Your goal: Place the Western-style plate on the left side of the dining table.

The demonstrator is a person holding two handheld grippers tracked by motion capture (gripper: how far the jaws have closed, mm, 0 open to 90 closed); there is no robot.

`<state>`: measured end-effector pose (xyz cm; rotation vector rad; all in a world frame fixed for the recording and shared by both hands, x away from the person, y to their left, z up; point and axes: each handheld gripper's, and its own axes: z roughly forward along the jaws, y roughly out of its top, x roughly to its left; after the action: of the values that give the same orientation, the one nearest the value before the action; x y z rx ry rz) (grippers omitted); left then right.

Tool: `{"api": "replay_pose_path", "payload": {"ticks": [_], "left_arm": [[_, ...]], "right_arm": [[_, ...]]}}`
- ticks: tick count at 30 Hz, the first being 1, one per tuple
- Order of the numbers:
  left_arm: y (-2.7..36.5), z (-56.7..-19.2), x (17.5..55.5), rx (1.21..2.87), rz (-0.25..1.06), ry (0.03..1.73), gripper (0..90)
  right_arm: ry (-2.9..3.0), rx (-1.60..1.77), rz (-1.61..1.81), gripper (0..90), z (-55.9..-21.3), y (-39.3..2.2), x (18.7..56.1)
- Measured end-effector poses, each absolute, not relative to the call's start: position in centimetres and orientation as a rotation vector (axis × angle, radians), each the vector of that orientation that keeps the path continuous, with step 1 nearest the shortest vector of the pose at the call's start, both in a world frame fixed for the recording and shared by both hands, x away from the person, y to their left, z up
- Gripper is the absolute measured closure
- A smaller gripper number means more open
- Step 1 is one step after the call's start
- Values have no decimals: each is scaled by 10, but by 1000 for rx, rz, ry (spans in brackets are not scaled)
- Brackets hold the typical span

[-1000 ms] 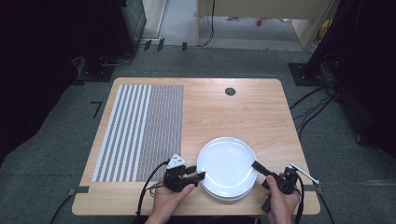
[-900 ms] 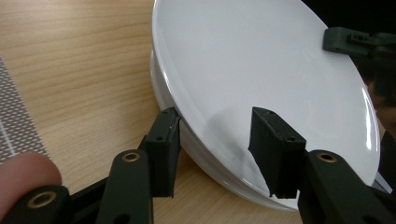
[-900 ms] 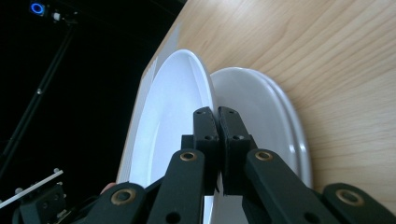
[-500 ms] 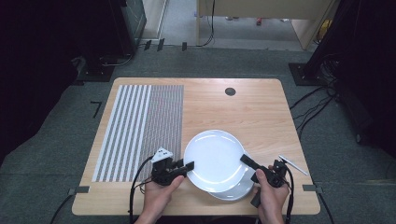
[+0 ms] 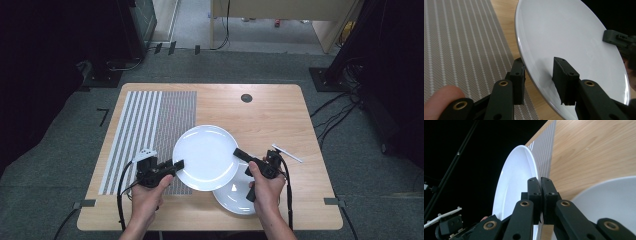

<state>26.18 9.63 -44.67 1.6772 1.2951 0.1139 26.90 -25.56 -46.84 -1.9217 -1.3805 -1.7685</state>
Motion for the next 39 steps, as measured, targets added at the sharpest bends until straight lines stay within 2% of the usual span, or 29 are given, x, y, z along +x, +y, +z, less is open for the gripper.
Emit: {"api": "replay_pose_path", "payload": {"ticks": [3,21,29,35,39], "left_arm": [[110,-444,266,1672,153,1317,626],[178,-450,292,1544,183,1478,622],[201,-462,309,1519,195,1535,616],[216,-472,324,1471,220,1582,655],[222,-485,335,1458,193,1618,650]], "right_arm": [[-1400,-1900,-1756,885,-466,-240,282],[-1530,-1833,-1679,884,-455,-162,344],[-1544,-1821,-1626,884,-467,-134,373],[-1526,-1836,-1562,883,-488,-116,394],[-1534,-1871,-1544,883,-497,-107,404]]}}
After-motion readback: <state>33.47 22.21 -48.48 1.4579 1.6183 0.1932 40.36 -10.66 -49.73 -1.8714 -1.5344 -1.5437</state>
